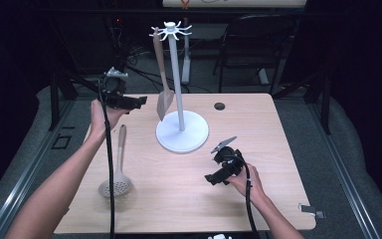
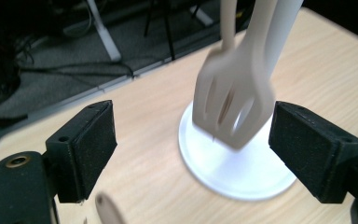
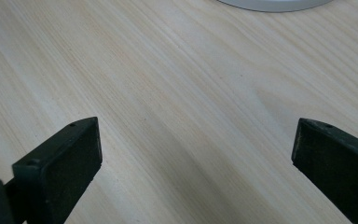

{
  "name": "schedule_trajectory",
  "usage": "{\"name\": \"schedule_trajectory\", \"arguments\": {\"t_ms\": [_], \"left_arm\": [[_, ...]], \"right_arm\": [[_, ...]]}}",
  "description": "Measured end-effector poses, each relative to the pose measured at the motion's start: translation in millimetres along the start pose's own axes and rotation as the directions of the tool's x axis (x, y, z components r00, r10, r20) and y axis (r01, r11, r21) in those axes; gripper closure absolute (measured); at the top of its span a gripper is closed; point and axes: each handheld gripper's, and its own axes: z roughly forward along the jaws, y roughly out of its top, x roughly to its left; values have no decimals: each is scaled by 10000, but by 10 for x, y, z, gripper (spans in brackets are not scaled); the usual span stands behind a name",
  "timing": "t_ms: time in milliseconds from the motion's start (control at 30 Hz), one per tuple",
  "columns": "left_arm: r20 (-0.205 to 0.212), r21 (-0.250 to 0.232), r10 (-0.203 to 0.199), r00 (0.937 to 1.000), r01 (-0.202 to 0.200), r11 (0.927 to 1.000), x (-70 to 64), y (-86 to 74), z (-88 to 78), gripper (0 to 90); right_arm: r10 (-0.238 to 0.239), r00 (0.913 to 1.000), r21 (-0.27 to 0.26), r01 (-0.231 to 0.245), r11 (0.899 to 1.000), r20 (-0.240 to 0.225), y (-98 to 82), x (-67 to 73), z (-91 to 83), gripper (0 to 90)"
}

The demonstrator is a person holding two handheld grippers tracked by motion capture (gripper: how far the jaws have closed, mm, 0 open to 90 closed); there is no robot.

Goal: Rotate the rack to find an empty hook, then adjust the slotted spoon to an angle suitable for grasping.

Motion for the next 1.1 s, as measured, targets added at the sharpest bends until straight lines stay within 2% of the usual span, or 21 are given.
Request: {"name": "schedule_trajectory", "arguments": {"t_ms": [133, 233, 300, 367, 500, 600, 700, 767, 867, 933, 1033, 1100], "left_arm": [[-48, 346, -352, 9994, 354, 9988, 33, -246, 98, 143], [21, 678, -712, 9975, 709, 9952, 59, -455, 186, 137], [-56, 989, -777, 9970, 779, 9920, 80, -598, 241, 130], [-92, 1341, -884, 9960, 889, 9870, 103, -730, 283, 128], [-229, 1651, -1425, 9895, 1444, 9757, 153, -989, 338, 120], [-483, 1882, -1591, 9861, 1654, 9681, 188, -1155, 354, 118], [-802, 2093, -1701, 9822, 1834, 9605, 216, -1284, 366, 108], [-956, 2323, -1640, 9818, 1822, 9554, 241, -1302, 361, 104], [-1162, 2207, -1816, 9765, 2037, 9538, 270, -1318, 327, 111], [-1159, 2313, -2021, 9725, 2243, 9467, 298, -1369, 347, 134], [-1210, 2685, -2379, 9637, 2625, 9268, 359, -1483, 427, 164], [-1264, 2824, -2564, 9583, 2826, 9167, 399, -1548, 469, 195]], "right_arm": [[-70, 10000, 110, 71, 9999, -29, -1, 15, 11, 1], [-198, 9998, 231, 198, 9995, -18, -4, 18, 22, 0], [-166, 9999, 236, 166, 9996, -17, -5, 20, 33, 0], [-165, 9999, 195, 165, 9997, -14, -3, 27, 38, 0], [-222, 9997, 394, 223, 9990, -24, 1, 23, 38, 1], [-243, 9997, 425, 244, 9988, -13, 5, 24, 60, 1], [-388, 9992, 527, 383, 9979, 77, 16, 33, 62, 2], [-300, 9995, 537, 298, 9981, 30, 11, 30, 68, 2], [-256, 9996, 509, 250, 9984, 108, 1, 18, 61, 2], [-332, 9993, 555, 324, 9979, 146, 5, 13, 34, 2], [-310, 9993, 350, 303, 9989, 213, 7, 25, 20, 9], [-264, 9994, 344, 256, 9991, 230, 16, 25, 11, 27]]}}
